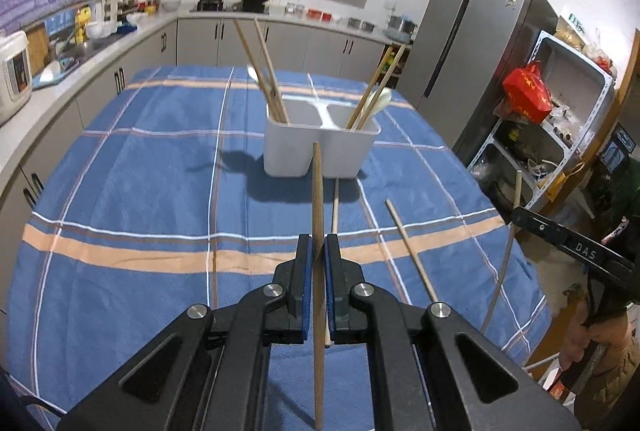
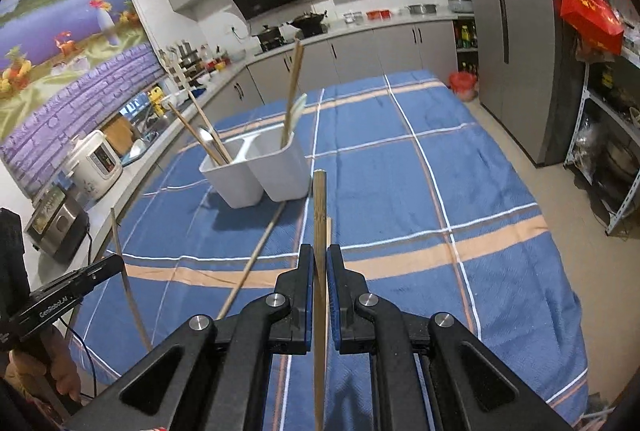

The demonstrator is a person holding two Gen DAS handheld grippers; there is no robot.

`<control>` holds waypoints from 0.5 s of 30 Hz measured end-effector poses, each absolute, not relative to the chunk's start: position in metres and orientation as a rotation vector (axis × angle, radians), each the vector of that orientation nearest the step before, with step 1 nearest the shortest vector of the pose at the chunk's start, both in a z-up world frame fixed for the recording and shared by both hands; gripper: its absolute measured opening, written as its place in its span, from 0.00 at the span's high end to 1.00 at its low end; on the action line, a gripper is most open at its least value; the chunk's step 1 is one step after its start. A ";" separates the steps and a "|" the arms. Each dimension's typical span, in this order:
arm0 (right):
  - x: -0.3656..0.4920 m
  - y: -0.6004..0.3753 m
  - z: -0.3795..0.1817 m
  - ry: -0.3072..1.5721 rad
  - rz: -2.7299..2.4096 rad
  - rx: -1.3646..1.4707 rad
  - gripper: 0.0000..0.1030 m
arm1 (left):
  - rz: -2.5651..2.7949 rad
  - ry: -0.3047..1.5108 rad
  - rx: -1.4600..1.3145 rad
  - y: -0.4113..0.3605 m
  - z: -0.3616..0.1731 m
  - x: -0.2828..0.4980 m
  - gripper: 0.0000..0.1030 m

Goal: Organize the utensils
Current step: 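Lift both chopsticks and carry them above the white holder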

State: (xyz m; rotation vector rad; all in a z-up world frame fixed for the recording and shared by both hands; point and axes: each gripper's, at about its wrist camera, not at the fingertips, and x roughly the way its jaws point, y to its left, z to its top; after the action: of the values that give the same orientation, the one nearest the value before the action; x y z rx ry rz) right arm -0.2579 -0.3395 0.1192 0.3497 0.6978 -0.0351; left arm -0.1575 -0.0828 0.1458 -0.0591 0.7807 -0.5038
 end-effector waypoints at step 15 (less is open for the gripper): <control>-0.268 -0.326 0.150 0.608 -0.021 0.286 0.93 | -0.540 0.694 -0.079 -0.083 0.178 -0.174 0.95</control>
State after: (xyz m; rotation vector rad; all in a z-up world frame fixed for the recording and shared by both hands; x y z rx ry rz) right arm -0.2680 -0.3263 0.1500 0.2863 0.6075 -0.0209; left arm -0.1737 -0.0828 0.1781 -0.0790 0.6936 -0.5403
